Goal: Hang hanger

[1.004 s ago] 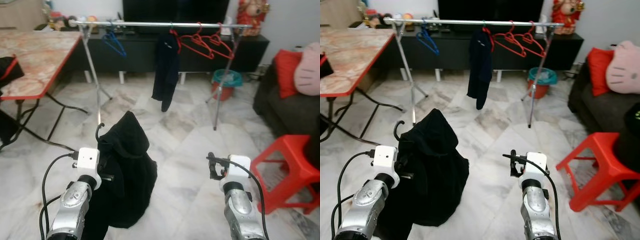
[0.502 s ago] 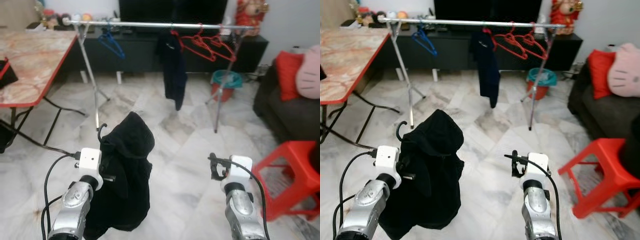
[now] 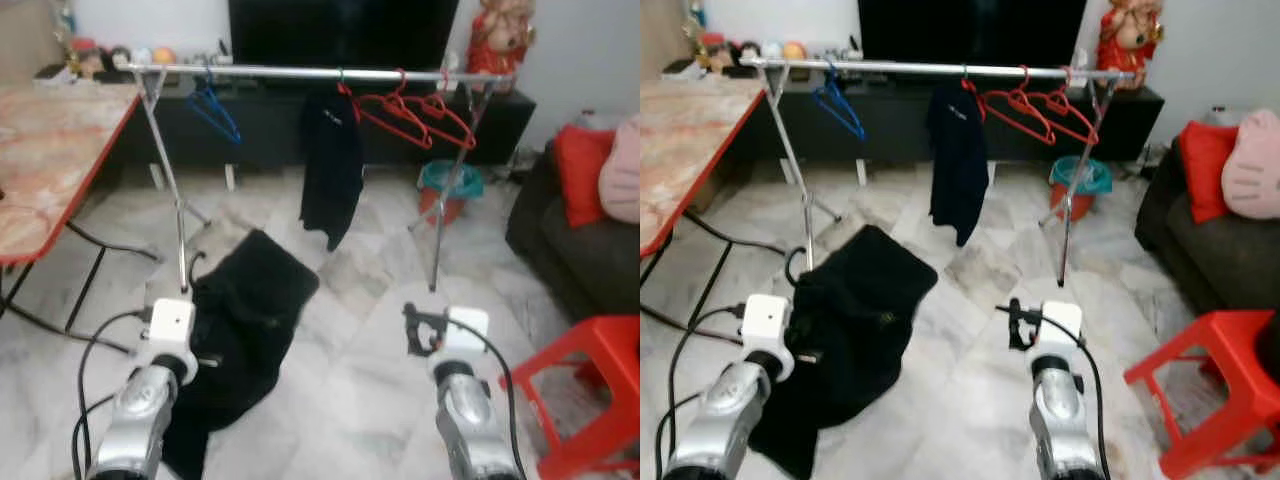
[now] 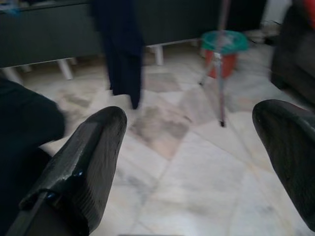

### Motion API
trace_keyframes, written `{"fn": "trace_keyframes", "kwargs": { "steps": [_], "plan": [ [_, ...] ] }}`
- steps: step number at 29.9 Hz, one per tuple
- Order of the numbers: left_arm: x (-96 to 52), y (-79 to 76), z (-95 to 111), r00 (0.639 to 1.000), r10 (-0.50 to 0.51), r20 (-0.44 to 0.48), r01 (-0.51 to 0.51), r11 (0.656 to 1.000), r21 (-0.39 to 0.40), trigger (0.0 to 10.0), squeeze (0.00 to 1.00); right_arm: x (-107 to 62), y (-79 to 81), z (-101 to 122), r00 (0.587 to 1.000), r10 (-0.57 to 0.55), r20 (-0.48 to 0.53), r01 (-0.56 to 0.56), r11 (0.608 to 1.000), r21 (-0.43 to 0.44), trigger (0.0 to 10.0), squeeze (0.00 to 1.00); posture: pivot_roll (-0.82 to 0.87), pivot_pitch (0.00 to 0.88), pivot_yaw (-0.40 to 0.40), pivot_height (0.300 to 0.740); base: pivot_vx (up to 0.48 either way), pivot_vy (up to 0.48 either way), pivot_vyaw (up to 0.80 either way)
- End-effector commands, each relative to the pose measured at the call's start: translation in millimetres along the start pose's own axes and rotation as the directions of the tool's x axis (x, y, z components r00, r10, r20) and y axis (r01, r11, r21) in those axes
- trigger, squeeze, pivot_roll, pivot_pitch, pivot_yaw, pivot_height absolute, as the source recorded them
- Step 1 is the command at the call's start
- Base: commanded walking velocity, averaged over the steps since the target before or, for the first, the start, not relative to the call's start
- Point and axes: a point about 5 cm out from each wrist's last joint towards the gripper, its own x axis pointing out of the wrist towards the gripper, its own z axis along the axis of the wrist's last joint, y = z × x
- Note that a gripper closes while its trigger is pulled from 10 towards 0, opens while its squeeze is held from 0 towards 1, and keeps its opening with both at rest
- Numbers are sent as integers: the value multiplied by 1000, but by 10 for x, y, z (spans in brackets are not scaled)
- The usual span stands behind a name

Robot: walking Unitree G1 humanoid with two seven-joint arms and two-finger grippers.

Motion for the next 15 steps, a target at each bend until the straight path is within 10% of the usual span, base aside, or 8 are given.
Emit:
{"fn": "trace_keyframes", "kwargs": {
  "steps": [1, 15],
  "plan": [
    [74, -133, 150, 997, -41, 64, 41, 999, -7, 10000, 0, -11, -153, -23, 999, -41, -14, 41, 999, -15, 10000, 0, -162, 0, -29, 740, 386, 0, -800],
    [91, -147, 156, 997, -38, 61, 39, 999, -11, 10000, 0, -9, -157, 0, 999, -42, 2, 42, 999, -11, 10000, 0, -166, 0, -28, 740, 391, 0, -161]
  ]
}}
